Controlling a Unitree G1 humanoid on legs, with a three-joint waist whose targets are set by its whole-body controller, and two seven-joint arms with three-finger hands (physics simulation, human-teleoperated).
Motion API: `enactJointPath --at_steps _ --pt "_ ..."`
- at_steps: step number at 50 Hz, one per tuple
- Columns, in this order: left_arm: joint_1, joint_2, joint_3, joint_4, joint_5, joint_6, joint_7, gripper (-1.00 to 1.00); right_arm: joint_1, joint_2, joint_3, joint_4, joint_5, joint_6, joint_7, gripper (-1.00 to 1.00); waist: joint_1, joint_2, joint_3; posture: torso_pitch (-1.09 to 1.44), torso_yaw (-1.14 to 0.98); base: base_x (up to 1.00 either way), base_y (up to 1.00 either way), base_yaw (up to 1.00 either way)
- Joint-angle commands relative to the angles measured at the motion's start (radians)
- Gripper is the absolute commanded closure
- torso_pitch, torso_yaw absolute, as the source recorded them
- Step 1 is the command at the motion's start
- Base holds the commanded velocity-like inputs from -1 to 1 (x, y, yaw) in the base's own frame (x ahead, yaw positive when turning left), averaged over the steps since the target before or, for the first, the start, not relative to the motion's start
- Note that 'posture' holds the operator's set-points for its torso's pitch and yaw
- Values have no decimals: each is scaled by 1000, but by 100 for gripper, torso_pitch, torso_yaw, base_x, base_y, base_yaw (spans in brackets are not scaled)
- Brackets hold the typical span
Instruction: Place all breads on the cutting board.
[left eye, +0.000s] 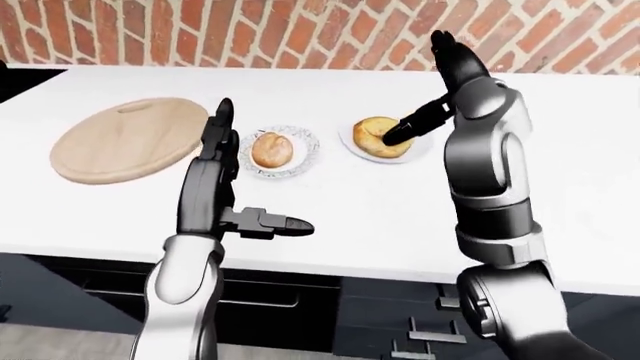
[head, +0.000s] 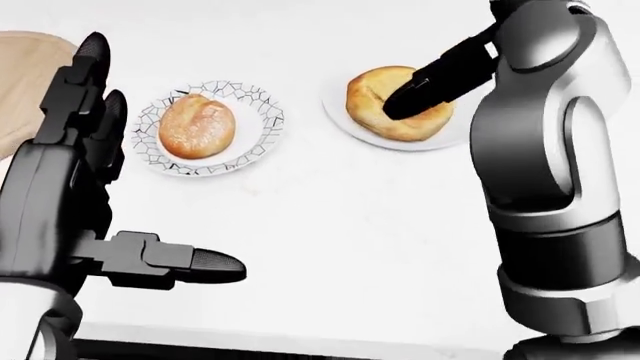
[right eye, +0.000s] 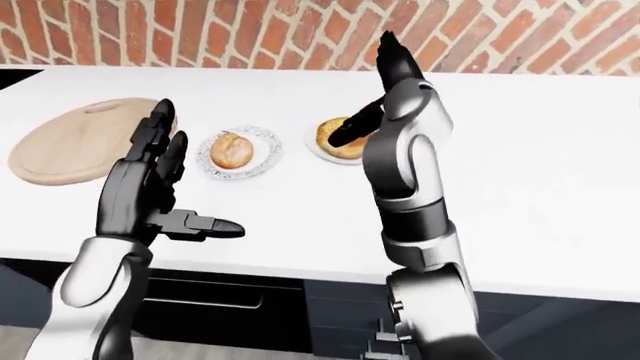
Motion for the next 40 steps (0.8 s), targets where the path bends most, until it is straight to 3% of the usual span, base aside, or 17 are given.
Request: enactJointPath --at_steps 1,12,18,29,40 --pt "-23 2 -3 -30 0 -33 4 -100 -78 3 -10 39 -43 -77 8 -100 0 0 -25 0 0 0 0 0" --pt "-14 -1 0 -8 -5 -59 4 -100 -277 25 -11 452 -61 -247 38 -100 -10 14 -32 0 0 0 0 0" --pt "-8 4 16 0 -17 -71 1 -100 -352 36 -31 641 -9 -308 -5 -100 -13 20 -34 0 0 0 0 0" --pt "-4 11 14 -3 -21 -71 5 -100 -367 10 -53 819 140 -387 -119 -100 -10 17 -42 0 0 0 0 0" --pt "-16 13 16 -26 -18 -45 0 -100 -365 -11 -35 866 145 -391 -137 -100 -6 13 -44 0 0 0 0 0"
